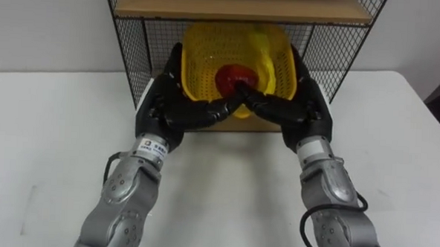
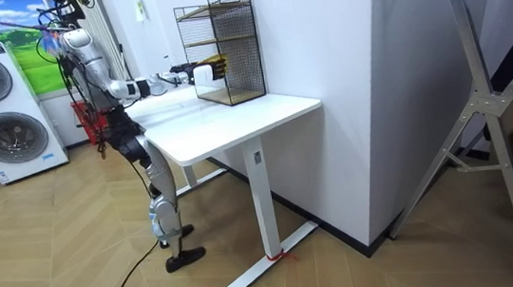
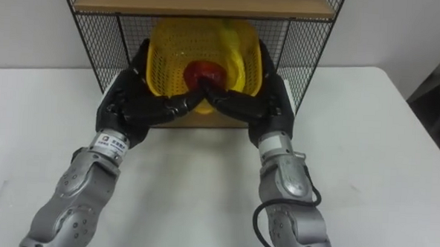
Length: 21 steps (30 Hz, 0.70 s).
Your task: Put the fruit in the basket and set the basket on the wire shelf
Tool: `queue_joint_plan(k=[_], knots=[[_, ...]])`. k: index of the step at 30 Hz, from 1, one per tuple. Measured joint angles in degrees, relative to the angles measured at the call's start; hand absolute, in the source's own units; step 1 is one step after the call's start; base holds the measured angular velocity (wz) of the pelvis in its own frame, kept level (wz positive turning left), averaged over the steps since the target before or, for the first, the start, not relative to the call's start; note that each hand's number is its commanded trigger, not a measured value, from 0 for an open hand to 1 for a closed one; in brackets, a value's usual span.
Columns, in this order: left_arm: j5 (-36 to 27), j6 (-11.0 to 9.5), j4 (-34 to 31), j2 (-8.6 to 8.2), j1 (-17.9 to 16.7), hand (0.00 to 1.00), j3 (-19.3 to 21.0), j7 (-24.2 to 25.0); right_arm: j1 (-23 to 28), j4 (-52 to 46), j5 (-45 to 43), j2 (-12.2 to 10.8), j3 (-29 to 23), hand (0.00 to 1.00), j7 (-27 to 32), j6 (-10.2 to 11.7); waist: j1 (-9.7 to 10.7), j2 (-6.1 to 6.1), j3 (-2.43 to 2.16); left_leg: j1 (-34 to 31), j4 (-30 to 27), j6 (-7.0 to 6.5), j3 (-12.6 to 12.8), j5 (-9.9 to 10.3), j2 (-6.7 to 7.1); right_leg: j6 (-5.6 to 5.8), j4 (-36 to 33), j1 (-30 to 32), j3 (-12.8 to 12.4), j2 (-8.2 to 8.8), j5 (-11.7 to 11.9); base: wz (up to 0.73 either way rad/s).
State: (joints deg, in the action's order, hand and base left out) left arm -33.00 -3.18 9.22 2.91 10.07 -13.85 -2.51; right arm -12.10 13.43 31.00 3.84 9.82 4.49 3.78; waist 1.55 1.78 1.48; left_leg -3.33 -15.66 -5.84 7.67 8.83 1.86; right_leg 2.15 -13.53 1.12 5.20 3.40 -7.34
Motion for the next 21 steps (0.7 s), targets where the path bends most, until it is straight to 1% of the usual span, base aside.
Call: queue_joint_plan(k=[2, 3, 4, 6, 7, 8, 9, 10, 13, 14, 16, 19, 21], knots=[[0.2, 1.6, 1.3, -0.39, 1.9, 0.00, 0.8, -0.9, -2.2, 1.8, 0.0, -0.1, -0.4, 0.00, 0.4, -1.3, -0.1, 0.19, -0.03, 0.0, 0.2, 0.05, 0.0, -0.2, -0.03, -0.18, 0.1, -0.3, 0.1, -0.07, 0.2, 0.02], [0.2, 3.0, 2.1, -0.61, 3.1, 0.00, 1.3, -1.3, -3.0, 2.1, 0.0, -0.1, -0.5, 0.00, 0.6, -2.6, -0.3, 0.23, -0.02, 0.0, 0.3, 0.08, -0.1, -0.4, -0.06, -0.30, 0.4, -0.5, 0.2, -0.11, 0.3, 0.04], [0.2, 4.2, 2.8, -0.85, 4.0, 0.00, 1.9, -1.8, -3.5, 2.1, 0.0, -0.1, -0.7, 0.00, 0.8, -3.3, -0.3, 0.22, -0.02, 0.1, 0.5, 0.14, -0.2, -0.6, -0.10, -0.36, 0.9, -0.7, 0.3, -0.18, 0.5, 0.03], [0.2, 5.6, 3.0, -0.96, 4.7, 0.00, 2.7, -2.3, -3.8, 2.2, 0.0, -0.2, -1.0, 0.00, 1.3, -4.5, -0.3, 0.31, -0.06, 0.2, 1.0, 0.18, -0.2, -0.9, -0.09, -0.44, 1.0, -0.7, 0.3, -0.20, 0.8, 0.00], [0.7, 6.7, 3.4, -1.23, 5.2, 0.00, 3.1, -2.8, -4.6, 3.8, 0.1, -0.5, -1.1, 0.00, 1.9, -5.0, -0.4, 0.36, -0.07, 0.3, 1.1, 0.21, -0.2, -1.0, -0.09, -0.47, 0.9, -0.8, 0.3, -0.21, 0.9, 0.00], [1.1, 7.2, 4.0, -1.60, 5.8, 0.00, 3.6, -3.2, -5.5, 5.4, 0.1, -0.5, -1.1, 0.00, 2.2, -5.4, -0.4, 0.39, -0.06, 0.4, 1.1, 0.21, -0.2, -1.0, -0.09, -0.47, 0.9, -0.9, 0.3, -0.21, 0.9, 0.00], [1.1, 8.3, 6.0, -2.19, 7.1, 0.00, 4.4, -4.0, -7.7, 9.0, 0.1, -0.7, -1.4, 0.00, 2.6, -6.7, -0.4, 0.42, -0.05, 0.9, 1.1, 0.21, -0.2, -1.0, -0.09, -0.47, 0.9, -1.3, 0.3, -0.20, 0.9, 0.00], [1.1, 9.4, 7.3, -2.43, 8.2, 0.00, 4.6, -4.9, -9.4, 11.0, 0.1, -0.8, -2.0, 0.00, 3.0, -8.0, -0.4, 0.48, -0.09, 1.2, 1.1, 0.22, -0.2, -1.0, -0.08, -0.47, 1.0, -1.5, 0.3, -0.19, 0.8, 0.00], [1.0, 10.8, 8.3, -3.05, 9.1, 0.00, 5.2, -6.7, -12.3, 13.8, 0.1, -0.8, -2.5, 0.00, 3.3, -9.9, -0.4, 0.51, -0.09, 1.2, 1.1, 0.23, -0.2, -1.0, -0.09, -0.48, 1.0, -1.5, 0.3, -0.19, 0.8, 0.00], [1.0, 11.0, 8.9, -3.25, 9.7, 0.00, 5.4, -7.0, -13.0, 14.5, 0.1, -0.8, -2.6, 0.00, 3.4, -10.1, -0.4, 0.51, -0.09, 1.3, 1.1, 0.23, -0.2, -1.0, -0.09, -0.49, 1.0, -1.5, 0.3, -0.19, 0.8, 0.00], [1.1, 12.0, 11.6, -3.91, 12.3, 0.00, 6.7, -7.5, -15.7, 16.8, 0.1, -1.0, -3.4, 0.00, 3.6, -11.4, -0.6, 0.51, -0.09, 1.4, 1.2, 0.24, -0.2, -1.0, -0.09, -0.49, 1.0, -1.6, 0.4, -0.19, 0.8, 0.00], [1.0, 12.3, 14.4, -4.62, 14.7, 0.00, 8.2, -8.2, -18.4, 19.1, 0.1, -1.5, -4.9, 0.00, 3.6, -11.8, -0.6, 0.50, -0.09, 1.7, 1.5, 0.28, -0.2, -1.1, -0.08, -0.52, 1.0, -1.9, 0.4, -0.18, 0.8, 0.00], [1.1, 13.1, 16.4, -4.54, 15.9, 0.00, 9.0, -8.3, -20.2, 21.7, 0.1, -1.5, -5.0, 0.00, 3.5, -12.3, -0.6, 0.50, -0.10, 2.1, 1.7, 0.31, -0.2, -1.1, -0.06, -0.54, 1.2, -2.2, 0.4, -0.18, 0.9, 0.00]])
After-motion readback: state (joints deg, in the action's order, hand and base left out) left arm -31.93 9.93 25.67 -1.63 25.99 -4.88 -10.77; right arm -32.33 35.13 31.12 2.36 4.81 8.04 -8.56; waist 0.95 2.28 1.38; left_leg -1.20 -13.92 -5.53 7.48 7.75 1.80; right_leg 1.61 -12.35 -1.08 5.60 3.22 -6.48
